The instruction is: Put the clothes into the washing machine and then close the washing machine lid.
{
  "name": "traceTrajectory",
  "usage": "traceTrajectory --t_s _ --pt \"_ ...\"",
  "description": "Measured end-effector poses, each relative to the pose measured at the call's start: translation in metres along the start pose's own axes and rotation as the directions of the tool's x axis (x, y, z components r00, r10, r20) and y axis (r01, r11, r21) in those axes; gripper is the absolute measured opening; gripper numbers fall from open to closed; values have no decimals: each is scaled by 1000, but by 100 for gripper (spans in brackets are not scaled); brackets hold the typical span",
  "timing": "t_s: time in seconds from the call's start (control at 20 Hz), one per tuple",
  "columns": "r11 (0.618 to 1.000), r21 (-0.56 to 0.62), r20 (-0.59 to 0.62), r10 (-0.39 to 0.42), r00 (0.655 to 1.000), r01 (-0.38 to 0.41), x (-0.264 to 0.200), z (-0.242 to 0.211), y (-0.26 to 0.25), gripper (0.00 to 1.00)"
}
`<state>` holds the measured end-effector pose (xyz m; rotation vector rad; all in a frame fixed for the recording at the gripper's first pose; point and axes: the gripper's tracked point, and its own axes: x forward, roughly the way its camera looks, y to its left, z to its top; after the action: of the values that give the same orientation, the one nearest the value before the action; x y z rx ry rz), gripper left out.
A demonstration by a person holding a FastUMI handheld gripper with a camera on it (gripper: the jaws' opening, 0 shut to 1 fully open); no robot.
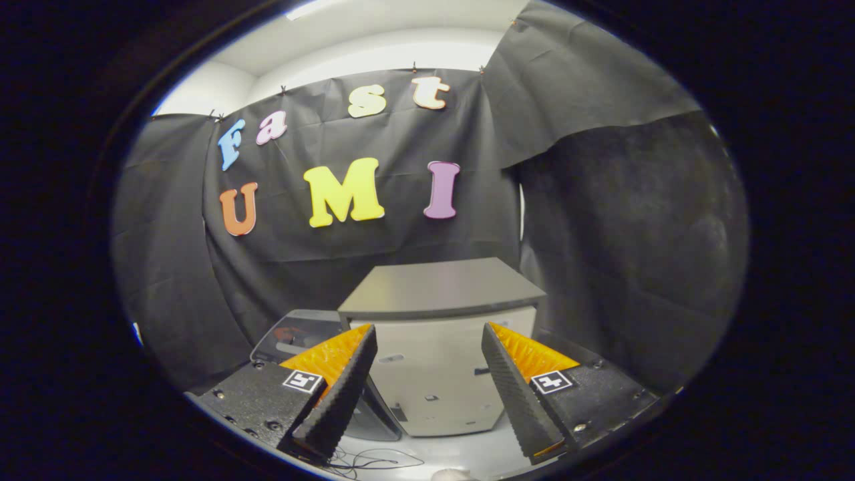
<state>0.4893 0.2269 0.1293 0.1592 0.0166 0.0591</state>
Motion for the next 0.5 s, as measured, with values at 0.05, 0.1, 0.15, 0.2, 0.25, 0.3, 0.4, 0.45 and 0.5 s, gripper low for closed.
traceTrajectory --t_s 0.05,0.1,0.15,0.2,0.25,0.3,0.4,0.45,0.5 --pt "1000 7 -6 4 1000 -4 -8 -6 -2 98" --pt "1000 5 -9 3 1000 -3 -19 -11 -7 99" --pt "1000 -2 -8 2 1000 -2 -31 -15 -16 98" --pt "1000 -13 -2 0 1000 0 -41 -19 -22 98" --pt "1000 -23 -1 -1 1000 1 -51 -23 -28 98" --pt "1000 -28 -5 4 1000 -4 -57 -27 -31 98" --pt "1000 -28 -15 9 1000 -9 -70 -35 -36 99" --pt "1000 -21 -21 -2 1000 2 -76 -38 -39 99" --pt "1000 -4 -25 -2 1000 2 -78 -40 -41 99"
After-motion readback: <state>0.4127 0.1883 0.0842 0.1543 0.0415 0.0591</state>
